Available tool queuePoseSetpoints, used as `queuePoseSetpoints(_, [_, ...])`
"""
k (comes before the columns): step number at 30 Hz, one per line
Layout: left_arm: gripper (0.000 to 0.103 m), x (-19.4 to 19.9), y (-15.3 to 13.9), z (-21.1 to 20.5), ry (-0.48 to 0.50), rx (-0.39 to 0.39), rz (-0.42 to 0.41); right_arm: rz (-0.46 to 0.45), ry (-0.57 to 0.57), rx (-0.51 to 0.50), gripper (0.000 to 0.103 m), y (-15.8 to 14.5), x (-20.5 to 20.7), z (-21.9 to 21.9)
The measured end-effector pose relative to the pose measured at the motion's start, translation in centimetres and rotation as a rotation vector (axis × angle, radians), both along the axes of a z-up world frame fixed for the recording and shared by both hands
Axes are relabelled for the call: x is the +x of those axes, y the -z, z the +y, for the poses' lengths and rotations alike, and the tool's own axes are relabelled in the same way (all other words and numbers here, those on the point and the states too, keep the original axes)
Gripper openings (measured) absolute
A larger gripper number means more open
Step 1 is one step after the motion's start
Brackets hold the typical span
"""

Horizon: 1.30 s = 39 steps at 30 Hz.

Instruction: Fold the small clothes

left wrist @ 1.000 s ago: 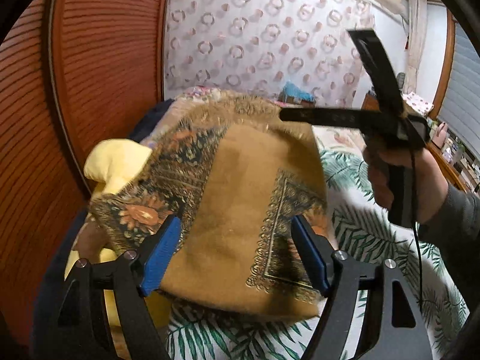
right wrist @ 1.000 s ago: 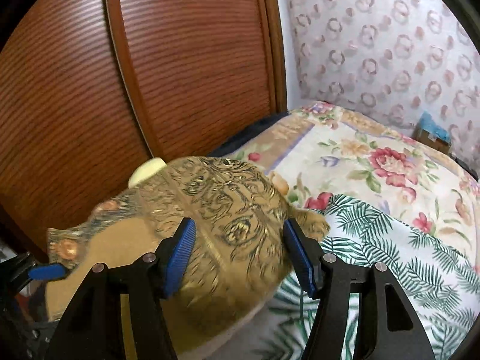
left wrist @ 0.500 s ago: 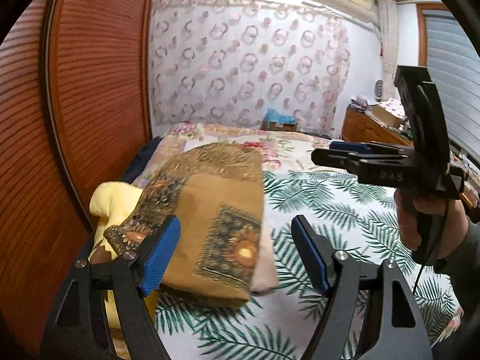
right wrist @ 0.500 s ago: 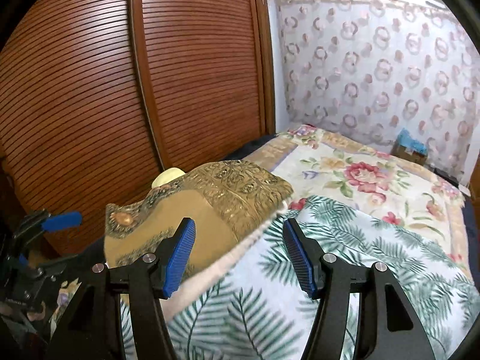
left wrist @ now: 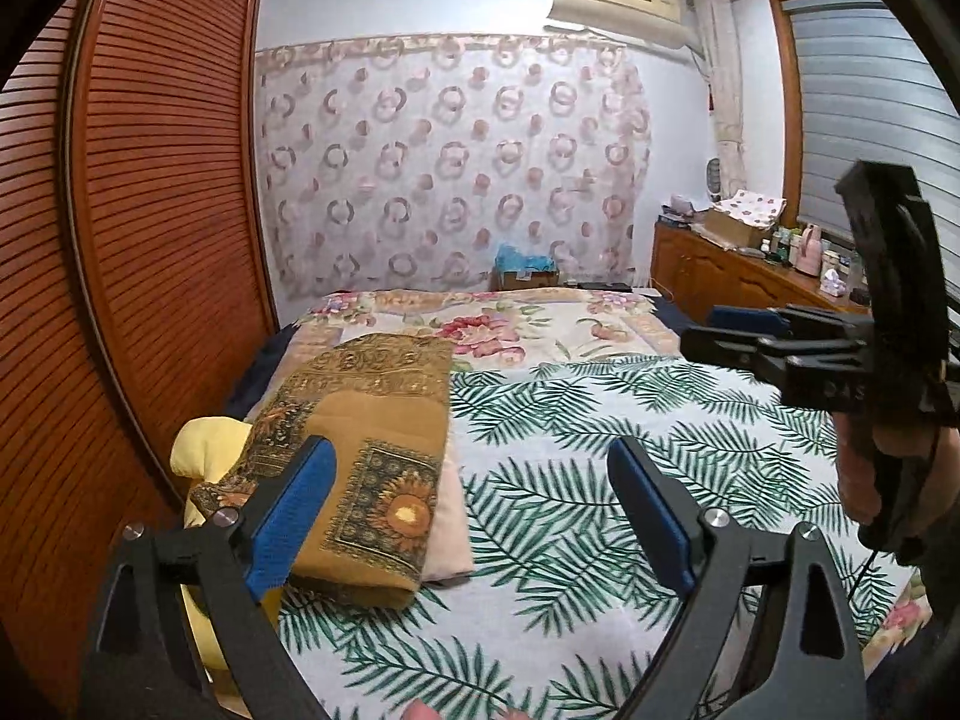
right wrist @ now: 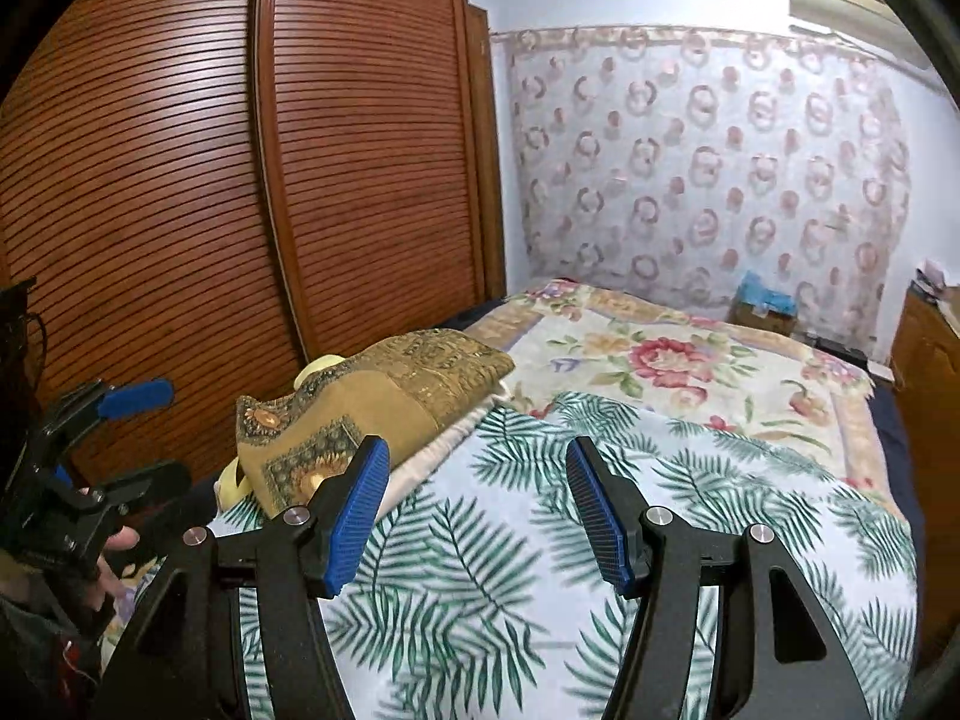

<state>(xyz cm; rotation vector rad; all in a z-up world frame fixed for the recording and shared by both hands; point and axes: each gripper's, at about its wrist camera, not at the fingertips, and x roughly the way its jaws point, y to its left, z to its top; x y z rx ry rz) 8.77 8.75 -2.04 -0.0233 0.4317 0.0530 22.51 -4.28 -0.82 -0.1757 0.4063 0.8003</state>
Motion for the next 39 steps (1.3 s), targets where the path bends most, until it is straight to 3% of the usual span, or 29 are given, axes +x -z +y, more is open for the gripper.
queuePoseSetpoints(11, [0.092, -2.3, -0.3, -4.6, 0.051, -0.012, -0.027, -0.033, 0.152, 0.018, 0.073, 0.2, -8.2, -6.6])
queuePoseSetpoints(13, [0.092, -2.6, -0.6, -5.3, 0.053, -0.024, -0.033, -0.05, 0.208, 0.027, 0.081, -0.2, -9.9, -8.0])
queuePoseSetpoints(21, [0.092, -3.5, -1.6, -8.0, 0.069, -0.025, -0.06, -0.091, 0.355, 0.083, 0.081, -1.4, -15.4, -13.4])
queuePoseSetpoints(39, [0.092, -3.8, -2.3, -9.2, 0.067, -0.023, -0.063, -0.106, 0.451, 0.098, 0.081, -2.1, -18.4, -14.6])
